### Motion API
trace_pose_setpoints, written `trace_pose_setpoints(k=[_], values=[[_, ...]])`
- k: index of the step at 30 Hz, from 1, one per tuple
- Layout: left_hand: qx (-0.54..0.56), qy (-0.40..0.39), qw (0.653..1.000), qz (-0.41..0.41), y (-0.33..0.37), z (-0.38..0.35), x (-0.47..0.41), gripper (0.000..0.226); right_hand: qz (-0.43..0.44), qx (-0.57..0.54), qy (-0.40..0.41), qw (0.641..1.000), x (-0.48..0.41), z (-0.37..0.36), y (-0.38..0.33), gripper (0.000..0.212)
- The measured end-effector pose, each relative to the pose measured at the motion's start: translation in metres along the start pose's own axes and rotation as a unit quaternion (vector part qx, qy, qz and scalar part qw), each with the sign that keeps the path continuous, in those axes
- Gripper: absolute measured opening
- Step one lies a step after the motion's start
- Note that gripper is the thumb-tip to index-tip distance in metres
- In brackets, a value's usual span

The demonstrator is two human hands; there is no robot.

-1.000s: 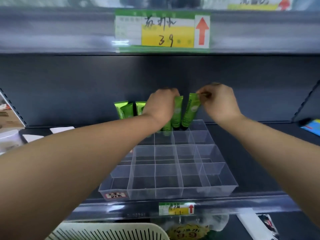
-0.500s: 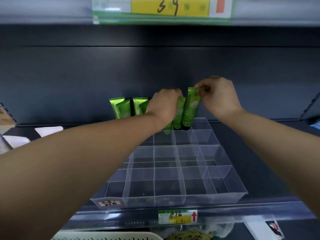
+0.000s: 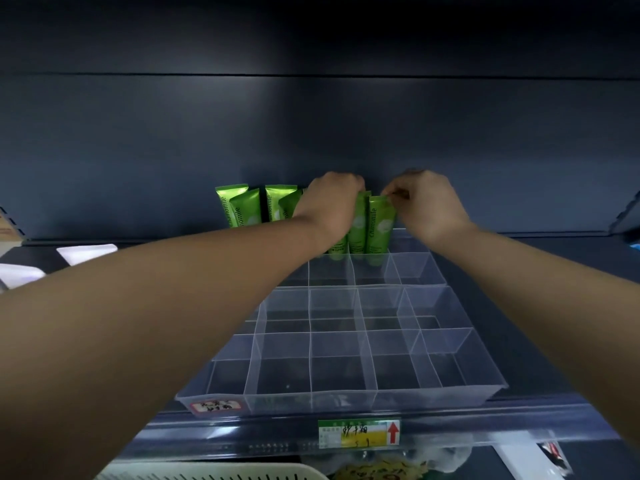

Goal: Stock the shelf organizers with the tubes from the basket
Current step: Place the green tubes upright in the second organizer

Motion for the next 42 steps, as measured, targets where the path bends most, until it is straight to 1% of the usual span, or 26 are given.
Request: trace_pose_setpoints(k=[5,13,22,26,31,34,42], values=[[0.001,0.007,1.000,-0.004,-0.002,-0.002,-0.001,0.038,-0.024,0.002,-0.005,1.000,-0.001,-0.002,0.004,0.026],[0.011,0.016,1.000,-0.004,-0.008,0.000,0.004,0.049,-0.054,0.018,-0.008,0.998,-0.003,-0.007,0.010,0.036],[-0.021,-0.005,1.000,-0.020,-0.003,0.006,0.017,0.048,-0.032,0.038,-0.028,0.998,0.012,-0.012,0.001,0.041],[-0.038,-0.017,0.999,-0.030,0.001,0.011,0.027,0.046,-0.017,0.058,-0.051,0.997,0.020,-0.012,-0.008,0.044],[-0.106,-0.031,0.993,-0.051,0.008,0.017,0.046,0.053,-0.028,0.113,-0.080,0.990,0.035,-0.013,-0.020,0.055],[-0.133,-0.030,0.990,-0.046,0.011,0.022,0.060,0.059,-0.033,0.129,-0.090,0.987,0.046,-0.012,-0.028,0.059],[-0.145,-0.032,0.988,-0.035,0.017,0.039,0.106,0.063,-0.025,0.146,-0.098,0.984,0.080,-0.006,-0.058,0.065]])
Point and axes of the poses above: each hand's wrist, its own x-axis away from the middle knuckle, its own z-axis out of the back of the hand, y = z × x, the point moved 6 cm from there along -x, towards the middle knuckle, and after that the axes turned 13 degrees about -y, right-handed, at the moved point
